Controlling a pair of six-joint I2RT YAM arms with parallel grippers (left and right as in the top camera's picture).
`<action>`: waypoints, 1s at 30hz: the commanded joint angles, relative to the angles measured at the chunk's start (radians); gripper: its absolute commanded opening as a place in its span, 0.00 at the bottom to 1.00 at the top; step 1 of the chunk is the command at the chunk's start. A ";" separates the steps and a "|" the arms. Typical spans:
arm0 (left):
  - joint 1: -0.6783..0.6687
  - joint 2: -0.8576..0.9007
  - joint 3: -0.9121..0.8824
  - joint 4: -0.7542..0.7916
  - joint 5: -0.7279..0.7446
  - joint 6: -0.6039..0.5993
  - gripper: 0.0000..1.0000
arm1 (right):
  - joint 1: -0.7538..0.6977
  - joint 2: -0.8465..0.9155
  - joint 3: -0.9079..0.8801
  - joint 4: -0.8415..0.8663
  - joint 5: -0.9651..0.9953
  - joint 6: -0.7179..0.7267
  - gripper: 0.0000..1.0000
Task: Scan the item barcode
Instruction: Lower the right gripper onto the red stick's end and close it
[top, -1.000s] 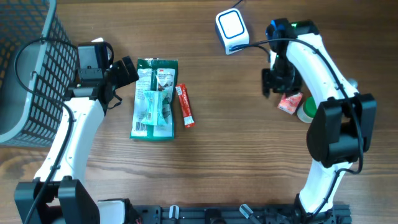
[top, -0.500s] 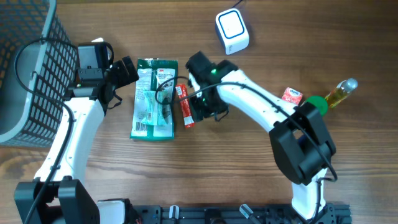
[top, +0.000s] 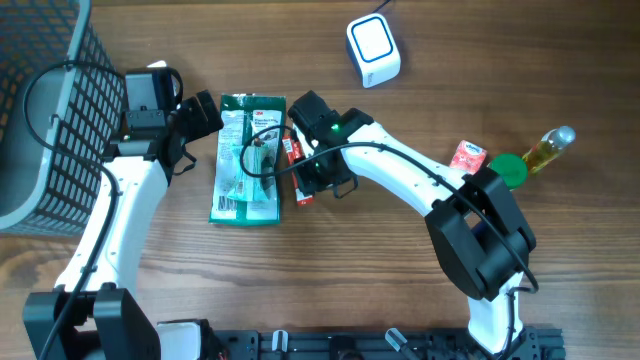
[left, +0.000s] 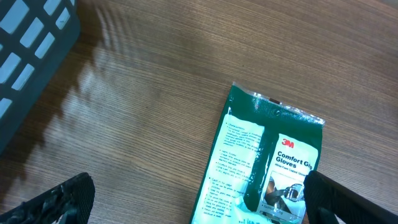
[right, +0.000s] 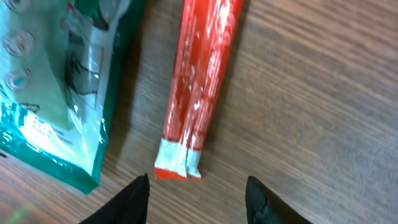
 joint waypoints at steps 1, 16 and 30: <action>0.003 -0.003 0.008 0.003 -0.010 0.009 1.00 | 0.001 0.012 -0.001 0.031 0.009 0.009 0.48; 0.003 -0.003 0.008 0.002 -0.010 0.009 1.00 | 0.001 0.012 -0.001 0.097 0.023 0.008 0.45; 0.003 -0.003 0.008 0.003 -0.010 0.009 1.00 | 0.003 0.012 -0.015 0.110 0.047 0.019 0.44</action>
